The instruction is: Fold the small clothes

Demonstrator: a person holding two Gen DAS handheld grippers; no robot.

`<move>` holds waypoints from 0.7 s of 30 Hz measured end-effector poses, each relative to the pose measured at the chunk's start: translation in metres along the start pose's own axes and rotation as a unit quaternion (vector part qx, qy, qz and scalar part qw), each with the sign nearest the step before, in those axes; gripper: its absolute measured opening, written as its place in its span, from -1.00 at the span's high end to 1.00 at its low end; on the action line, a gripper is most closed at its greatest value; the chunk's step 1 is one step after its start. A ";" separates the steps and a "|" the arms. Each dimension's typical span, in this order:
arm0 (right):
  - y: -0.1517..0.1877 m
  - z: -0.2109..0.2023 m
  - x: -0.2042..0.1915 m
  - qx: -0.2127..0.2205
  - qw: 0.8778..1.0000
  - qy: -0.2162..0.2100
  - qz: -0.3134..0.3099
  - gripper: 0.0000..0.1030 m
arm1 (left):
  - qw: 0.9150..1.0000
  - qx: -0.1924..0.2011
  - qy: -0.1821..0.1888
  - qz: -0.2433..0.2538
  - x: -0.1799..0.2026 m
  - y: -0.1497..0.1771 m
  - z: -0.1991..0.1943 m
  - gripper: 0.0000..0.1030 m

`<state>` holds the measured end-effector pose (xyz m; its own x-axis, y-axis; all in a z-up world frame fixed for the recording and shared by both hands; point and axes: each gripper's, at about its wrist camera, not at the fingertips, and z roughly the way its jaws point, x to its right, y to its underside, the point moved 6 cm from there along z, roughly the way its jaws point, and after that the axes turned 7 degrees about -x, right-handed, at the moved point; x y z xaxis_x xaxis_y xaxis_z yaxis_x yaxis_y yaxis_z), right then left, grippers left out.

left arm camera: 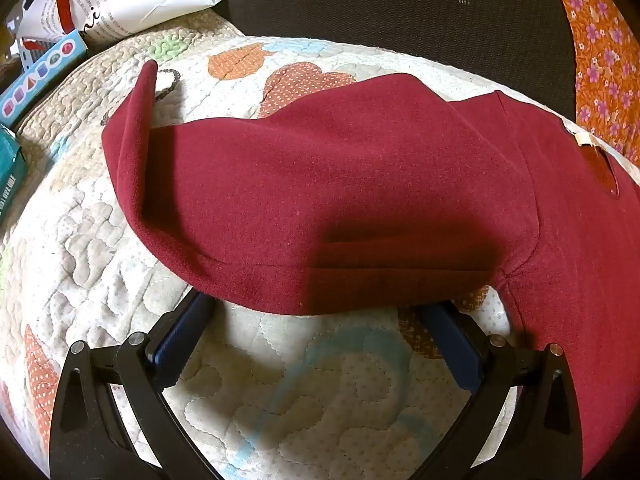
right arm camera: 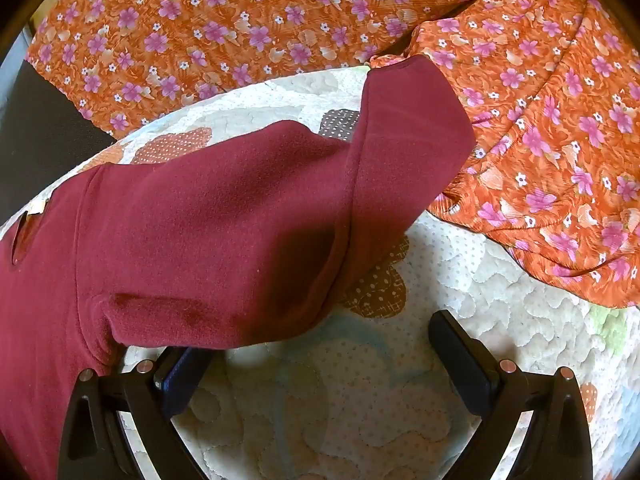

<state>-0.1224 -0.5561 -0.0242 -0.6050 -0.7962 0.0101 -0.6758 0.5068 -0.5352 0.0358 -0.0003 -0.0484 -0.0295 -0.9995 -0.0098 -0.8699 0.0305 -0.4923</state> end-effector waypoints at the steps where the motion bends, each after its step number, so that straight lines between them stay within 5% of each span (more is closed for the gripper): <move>1: 0.000 0.000 0.000 0.000 1.000 0.000 0.000 -0.99 | 1.000 0.001 -0.003 0.002 0.000 0.000 0.000 -0.99; 21: 0.000 0.000 -0.001 0.000 1.000 0.004 -0.002 -0.99 | 1.000 -0.010 -0.011 -0.010 -0.002 0.002 -0.003 -0.99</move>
<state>-0.1217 -0.5554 -0.0244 -0.6054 -0.7957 0.0199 -0.6787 0.5030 -0.5351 0.0326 0.0016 -0.0462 -0.0007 -0.9998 -0.0186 -0.8800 0.0095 -0.4748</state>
